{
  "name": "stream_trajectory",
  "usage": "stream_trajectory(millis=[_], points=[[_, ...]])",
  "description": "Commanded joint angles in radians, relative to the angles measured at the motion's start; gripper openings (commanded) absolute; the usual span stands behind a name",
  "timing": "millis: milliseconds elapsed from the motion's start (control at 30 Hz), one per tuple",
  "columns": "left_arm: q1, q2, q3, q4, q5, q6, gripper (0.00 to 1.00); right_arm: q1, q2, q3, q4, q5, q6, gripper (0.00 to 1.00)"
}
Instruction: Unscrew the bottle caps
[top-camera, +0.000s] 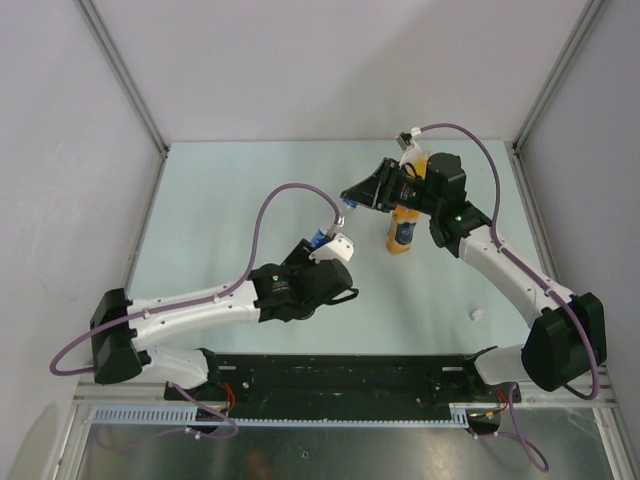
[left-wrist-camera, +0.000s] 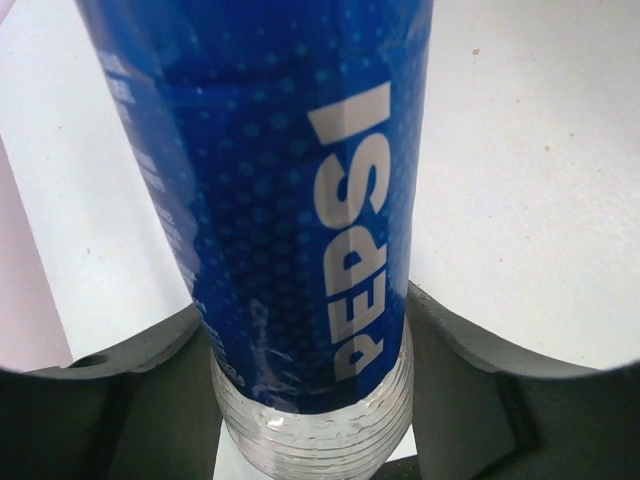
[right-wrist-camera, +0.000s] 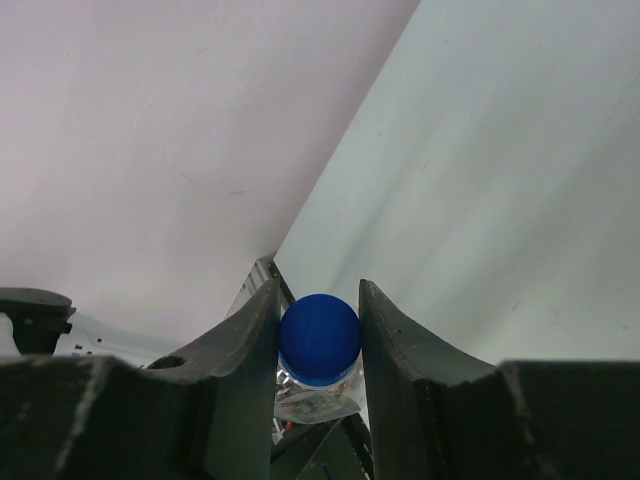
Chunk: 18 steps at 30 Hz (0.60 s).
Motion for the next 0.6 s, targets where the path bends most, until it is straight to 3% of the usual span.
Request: stream_trajectory(millis=[0,300,567], points=[[-0.002,-0.052,0.053,0.042,0.031,-0.03,0.04,-0.017,-0.067,-0.014,0.12,-0.096,-0.014,0.0],[0.001,-0.095,0.116,0.131,0.346,0.16,0.0,-0.07,-0.111,-0.048,0.258,-0.26,-0.002,0.0],[0.04,-0.192,0.108,0.239,0.616,0.238,0.0,-0.078,-0.148,-0.049,0.293,-0.402,-0.091,0.0]])
